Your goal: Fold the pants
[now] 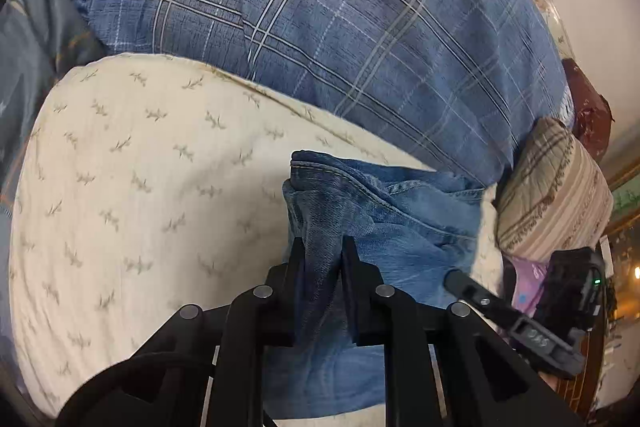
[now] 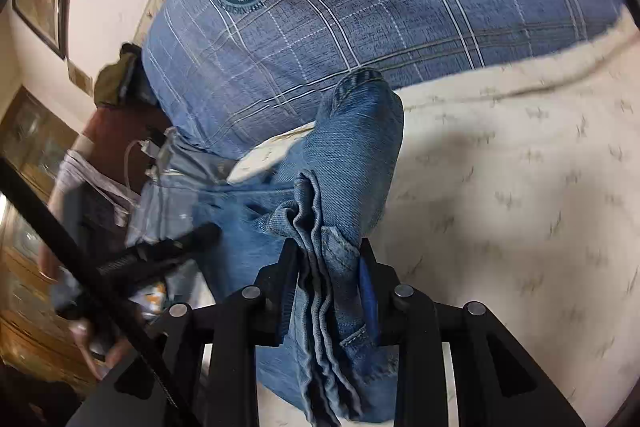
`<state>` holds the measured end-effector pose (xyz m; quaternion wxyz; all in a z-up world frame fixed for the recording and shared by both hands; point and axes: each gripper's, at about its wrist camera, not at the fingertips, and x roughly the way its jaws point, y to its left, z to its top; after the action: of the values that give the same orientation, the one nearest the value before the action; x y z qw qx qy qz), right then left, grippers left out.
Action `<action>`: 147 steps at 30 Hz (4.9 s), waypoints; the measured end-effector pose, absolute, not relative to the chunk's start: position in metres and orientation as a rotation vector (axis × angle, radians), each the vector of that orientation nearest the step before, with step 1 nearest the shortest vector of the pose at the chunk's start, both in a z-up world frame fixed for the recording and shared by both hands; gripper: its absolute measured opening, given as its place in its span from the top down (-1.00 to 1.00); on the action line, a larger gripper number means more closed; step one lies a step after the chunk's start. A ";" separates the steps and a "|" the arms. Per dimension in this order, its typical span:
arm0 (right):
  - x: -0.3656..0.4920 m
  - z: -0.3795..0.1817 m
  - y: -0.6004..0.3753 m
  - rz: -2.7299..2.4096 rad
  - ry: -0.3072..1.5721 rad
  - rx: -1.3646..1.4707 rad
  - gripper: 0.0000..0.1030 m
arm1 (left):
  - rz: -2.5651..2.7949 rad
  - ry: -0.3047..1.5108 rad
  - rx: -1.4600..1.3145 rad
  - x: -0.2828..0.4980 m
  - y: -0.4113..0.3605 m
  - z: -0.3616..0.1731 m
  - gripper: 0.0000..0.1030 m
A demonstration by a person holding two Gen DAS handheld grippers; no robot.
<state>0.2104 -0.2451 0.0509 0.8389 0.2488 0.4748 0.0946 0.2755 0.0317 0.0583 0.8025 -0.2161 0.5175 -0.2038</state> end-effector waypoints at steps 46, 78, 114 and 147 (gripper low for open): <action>0.149 0.010 -0.217 0.113 1.057 0.566 0.28 | -0.428 1.075 -0.368 0.199 0.041 0.003 0.59; 0.118 -0.007 -0.195 -0.134 1.142 0.158 0.94 | -0.226 1.005 -0.102 0.151 0.008 -0.007 0.94; 0.106 0.002 -0.188 -0.137 1.061 0.183 0.89 | -0.159 0.921 0.030 0.135 -0.012 -0.002 0.92; 0.252 0.011 -0.212 0.109 1.036 0.305 -0.09 | -0.306 1.143 -0.257 0.304 -0.004 -0.015 0.19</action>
<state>0.2515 -0.2120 0.0105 0.8562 0.1452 0.4930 0.0518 0.3040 -0.0041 -0.0145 0.8222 -0.1209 0.5372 -0.1440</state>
